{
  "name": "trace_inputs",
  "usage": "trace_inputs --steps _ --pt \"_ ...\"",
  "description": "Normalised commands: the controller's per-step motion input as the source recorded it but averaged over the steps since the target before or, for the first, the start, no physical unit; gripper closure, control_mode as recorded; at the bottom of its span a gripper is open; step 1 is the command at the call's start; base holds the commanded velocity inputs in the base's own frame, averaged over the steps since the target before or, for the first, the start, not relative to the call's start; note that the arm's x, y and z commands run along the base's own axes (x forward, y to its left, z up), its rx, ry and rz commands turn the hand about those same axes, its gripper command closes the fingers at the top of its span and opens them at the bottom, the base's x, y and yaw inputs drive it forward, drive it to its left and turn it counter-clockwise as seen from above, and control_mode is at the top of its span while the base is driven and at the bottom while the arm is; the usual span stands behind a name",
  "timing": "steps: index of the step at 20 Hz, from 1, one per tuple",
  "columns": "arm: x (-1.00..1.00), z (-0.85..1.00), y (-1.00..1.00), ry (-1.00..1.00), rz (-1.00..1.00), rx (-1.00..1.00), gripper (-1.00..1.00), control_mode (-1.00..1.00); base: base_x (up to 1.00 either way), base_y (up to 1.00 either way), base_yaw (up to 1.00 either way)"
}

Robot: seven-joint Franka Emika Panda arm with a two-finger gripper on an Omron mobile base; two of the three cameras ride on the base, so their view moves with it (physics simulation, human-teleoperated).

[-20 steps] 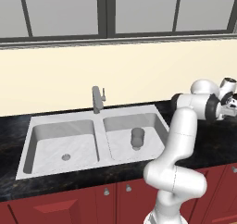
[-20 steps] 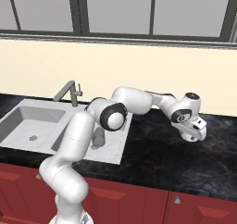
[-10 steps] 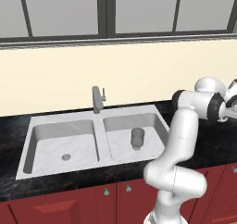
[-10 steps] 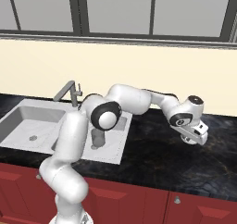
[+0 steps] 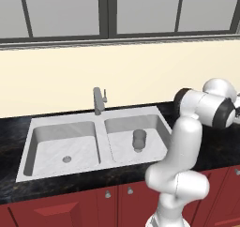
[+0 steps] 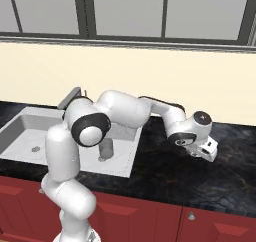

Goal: Move any existing items from the left basin to the right basin for drying. Then move the mug from the counter to the left basin of the sink for washing.

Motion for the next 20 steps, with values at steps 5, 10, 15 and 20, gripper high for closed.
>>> trace_inputs --steps 5,10,15,20 --pt "-0.55 0.66 0.59 -0.06 0.30 -0.15 1.00 -1.00 0.00 0.00 0.00" --pt "-0.57 0.87 0.84 0.00 0.36 -0.20 1.00 -1.00 0.00 0.00 0.00" --pt "-0.60 0.86 1.00 0.00 0.29 -0.19 1.00 -1.00 0.00 0.00 0.00" --pt "-0.48 0.56 1.00 0.00 0.22 -0.11 1.00 -1.00 0.00 0.00 0.00"
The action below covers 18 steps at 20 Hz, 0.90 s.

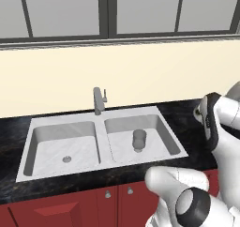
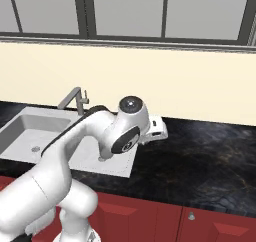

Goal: Move any existing items from the left basin to the right basin for drying. Then move the mug from the counter to the left basin of the sink for washing.

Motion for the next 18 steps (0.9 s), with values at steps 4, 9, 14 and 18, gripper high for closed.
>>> trace_inputs --steps 4,9,14,18 --pt "-0.23 0.35 1.00 0.06 0.23 -0.01 1.00 -1.00 0.00 0.00 0.00" --pt "-0.03 0.33 1.00 0.12 0.23 0.00 1.00 -1.00 0.00 0.00 0.00" --pt "0.00 0.19 1.00 0.21 0.22 0.00 1.00 -1.00 0.00 0.00 0.00" --pt "-0.02 0.01 1.00 0.18 0.17 0.00 1.00 -1.00 0.00 0.00 0.00"
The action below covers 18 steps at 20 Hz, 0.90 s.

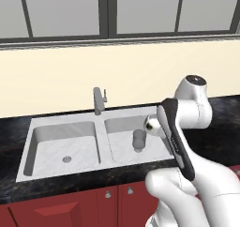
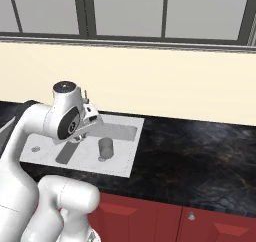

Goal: Move any existing items from the left basin to the right basin for drying. Then move the mug from the counter to the left basin of the sink for washing.

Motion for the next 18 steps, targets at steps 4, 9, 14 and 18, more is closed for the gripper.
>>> trace_inputs --steps 4,9,14,18 --pt "-0.10 0.00 1.00 0.23 0.06 0.00 1.00 -1.00 0.00 0.00 0.00" --pt "-0.09 0.00 1.00 0.18 0.00 0.00 1.00 -1.00 0.00 0.00 0.00" --pt "0.00 0.00 1.00 0.16 -0.02 0.00 1.00 -1.00 0.00 0.00 0.00" --pt "0.00 -0.17 0.98 0.12 0.00 0.00 1.00 -1.00 0.00 0.00 0.00"
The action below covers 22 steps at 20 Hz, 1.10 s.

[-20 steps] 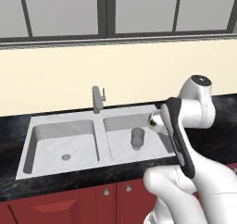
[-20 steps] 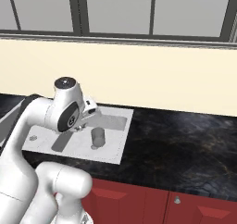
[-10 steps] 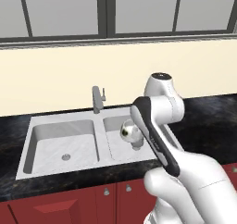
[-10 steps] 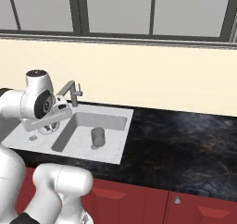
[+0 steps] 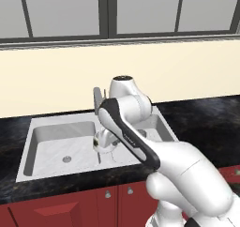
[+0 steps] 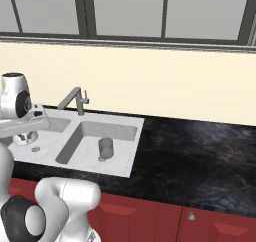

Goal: Move any existing items from the left basin to the right basin for drying. Then move the mug from the counter to the left basin of the sink for washing.

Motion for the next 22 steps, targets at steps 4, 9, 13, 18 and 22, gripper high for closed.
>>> trace_inputs --steps 4,9,13,18,22 --pt "0.17 -0.34 0.96 0.01 0.00 -0.01 1.00 -1.00 0.00 0.00 0.00" --pt "0.46 -0.40 0.85 0.00 -0.08 -0.01 1.00 -1.00 0.00 0.00 0.00" --pt "0.88 -0.29 0.57 0.01 -0.21 0.00 1.00 -1.00 0.00 0.00 0.00" --pt "0.66 -0.45 0.35 0.00 -0.23 0.00 1.00 -1.00 0.00 0.00 0.00" --pt "0.41 -0.52 0.45 0.00 -0.21 -0.04 1.00 -1.00 0.00 0.00 0.00"
